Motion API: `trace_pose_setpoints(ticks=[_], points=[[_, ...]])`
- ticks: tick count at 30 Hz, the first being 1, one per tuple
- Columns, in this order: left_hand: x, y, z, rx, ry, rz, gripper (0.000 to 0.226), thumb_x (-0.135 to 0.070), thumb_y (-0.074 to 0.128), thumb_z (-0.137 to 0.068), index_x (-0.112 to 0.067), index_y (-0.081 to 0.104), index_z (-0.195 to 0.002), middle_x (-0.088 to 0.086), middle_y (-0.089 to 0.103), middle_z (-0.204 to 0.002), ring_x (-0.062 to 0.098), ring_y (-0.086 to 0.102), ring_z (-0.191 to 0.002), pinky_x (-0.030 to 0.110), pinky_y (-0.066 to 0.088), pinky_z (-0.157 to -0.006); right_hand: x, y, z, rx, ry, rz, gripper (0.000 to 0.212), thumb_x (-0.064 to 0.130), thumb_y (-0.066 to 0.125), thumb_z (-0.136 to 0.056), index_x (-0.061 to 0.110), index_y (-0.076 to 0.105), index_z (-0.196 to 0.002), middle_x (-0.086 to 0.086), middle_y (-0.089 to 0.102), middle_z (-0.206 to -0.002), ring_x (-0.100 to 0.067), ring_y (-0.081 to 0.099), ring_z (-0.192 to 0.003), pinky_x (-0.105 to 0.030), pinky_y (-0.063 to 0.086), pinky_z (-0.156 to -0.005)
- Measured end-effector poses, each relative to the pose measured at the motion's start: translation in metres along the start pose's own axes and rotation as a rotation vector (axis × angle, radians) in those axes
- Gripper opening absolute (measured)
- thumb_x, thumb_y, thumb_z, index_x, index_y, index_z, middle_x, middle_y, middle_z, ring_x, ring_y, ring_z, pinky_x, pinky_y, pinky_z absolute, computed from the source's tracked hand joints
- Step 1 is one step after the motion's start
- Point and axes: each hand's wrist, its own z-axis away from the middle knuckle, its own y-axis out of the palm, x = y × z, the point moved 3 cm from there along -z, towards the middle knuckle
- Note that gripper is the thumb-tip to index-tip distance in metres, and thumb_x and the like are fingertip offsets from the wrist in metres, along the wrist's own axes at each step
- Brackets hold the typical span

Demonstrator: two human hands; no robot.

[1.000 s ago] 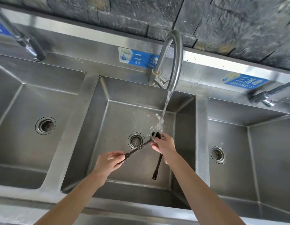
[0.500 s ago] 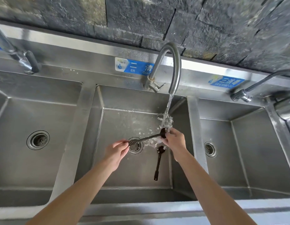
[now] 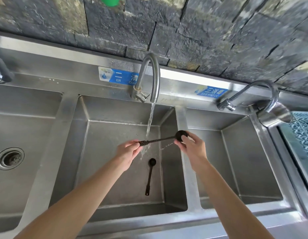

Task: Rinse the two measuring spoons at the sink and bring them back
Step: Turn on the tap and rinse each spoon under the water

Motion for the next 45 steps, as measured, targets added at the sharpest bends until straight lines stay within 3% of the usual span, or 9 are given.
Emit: trace_pose_setpoints(ticks=[5, 8, 15, 19, 23, 27, 33, 37, 45], points=[[0.015, 0.019, 0.003, -0.017, -0.036, 0.077, 0.017, 0.014, 0.064, -0.086, 0.004, 0.066, -0.101, 0.022, 0.068, -0.105, 0.025, 0.071, -0.095, 0.023, 0.059, -0.078, 0.007, -0.022, 0.001, -0.003, -0.006, 0.012, 0.024, 0.005, 0.063, -0.096, 0.010, 0.072, -0.118, -0.014, 0.082, -0.101, -0.024, 0.082, -0.088, -0.019, 0.063, -0.074], [0.018, 0.024, 0.004, -0.010, -0.050, 0.134, 0.024, 0.012, 0.064, -0.087, 0.006, 0.065, -0.110, 0.020, 0.071, -0.100, 0.023, 0.073, -0.089, 0.021, 0.062, -0.069, 0.004, -0.031, 0.000, -0.003, 0.006, 0.019, 0.023, 0.004, 0.064, -0.095, 0.011, 0.074, -0.114, -0.010, 0.083, -0.100, -0.021, 0.081, -0.089, -0.017, 0.062, -0.071], [-0.004, 0.009, 0.016, -0.067, -0.037, 0.148, 0.032, 0.006, 0.066, -0.088, -0.001, 0.067, -0.119, 0.018, 0.069, -0.115, 0.022, 0.070, -0.108, 0.023, 0.062, -0.074, -0.029, -0.023, -0.009, 0.028, 0.176, 0.034, 0.019, 0.005, 0.067, -0.095, 0.018, 0.077, -0.105, 0.003, 0.083, -0.077, -0.018, 0.081, -0.089, -0.022, 0.061, -0.080], [-0.029, -0.010, 0.031, -0.106, 0.025, 0.191, 0.032, 0.008, 0.064, -0.088, 0.000, 0.068, -0.119, 0.017, 0.070, -0.114, 0.022, 0.072, -0.102, 0.026, 0.063, -0.076, -0.046, 0.007, -0.009, 0.083, 0.246, 0.012, 0.028, 0.006, 0.069, -0.096, 0.016, 0.071, -0.123, -0.004, 0.082, -0.098, -0.011, 0.081, -0.084, -0.015, 0.061, -0.068], [-0.050, -0.032, 0.043, -0.142, 0.104, 0.139, 0.034, 0.008, 0.061, -0.091, -0.006, 0.068, -0.121, 0.015, 0.069, -0.118, 0.020, 0.067, -0.112, 0.032, 0.054, -0.098, -0.051, 0.040, -0.004, 0.151, 0.278, -0.067, 0.034, 0.003, 0.069, -0.096, 0.015, 0.068, -0.128, -0.011, 0.077, -0.109, -0.014, 0.081, -0.086, -0.026, 0.064, -0.084], [-0.058, -0.056, 0.048, -0.232, 0.146, 0.033, 0.029, 0.003, 0.065, -0.089, -0.015, 0.075, -0.110, 0.007, 0.070, -0.108, 0.015, 0.068, -0.096, 0.028, 0.059, -0.082, -0.052, 0.064, 0.000, 0.169, 0.327, -0.217, 0.028, 0.003, 0.067, -0.097, 0.009, 0.068, -0.124, -0.018, 0.075, -0.113, -0.024, 0.077, -0.102, -0.039, 0.057, -0.104], [-0.056, -0.067, 0.044, -0.131, 0.171, 0.336, 0.022, 0.003, 0.074, -0.080, 0.002, 0.073, -0.101, 0.015, 0.078, -0.104, 0.021, 0.076, -0.096, 0.030, 0.062, -0.084, -0.055, 0.076, 0.002, 0.112, 0.349, -0.219, 0.008, 0.008, 0.069, -0.097, 0.010, 0.070, -0.104, -0.018, 0.071, -0.116, -0.026, 0.072, -0.112, -0.037, 0.056, -0.106], [-0.057, -0.073, 0.039, -0.098, 0.215, 0.315, 0.023, 0.011, 0.062, -0.087, 0.006, 0.070, -0.108, 0.014, 0.075, -0.114, 0.020, 0.075, -0.101, 0.024, 0.061, -0.074, -0.056, 0.083, -0.002, 0.142, 0.298, -0.123, 0.021, -0.007, 0.060, -0.098, 0.011, 0.070, -0.101, -0.015, 0.070, -0.116, -0.022, 0.071, -0.104, -0.034, 0.057, -0.102], [-0.059, -0.070, 0.041, -0.065, 0.239, 0.174, 0.033, 0.015, 0.050, -0.093, 0.002, 0.068, -0.117, 0.013, 0.067, -0.129, 0.023, 0.062, -0.123, 0.031, 0.050, -0.103, -0.059, 0.081, -0.011, 0.161, 0.170, -0.043, 0.035, -0.012, 0.053, -0.098, 0.007, 0.070, -0.122, -0.012, 0.070, -0.124, -0.022, 0.068, -0.117, -0.038, 0.052, -0.110]])
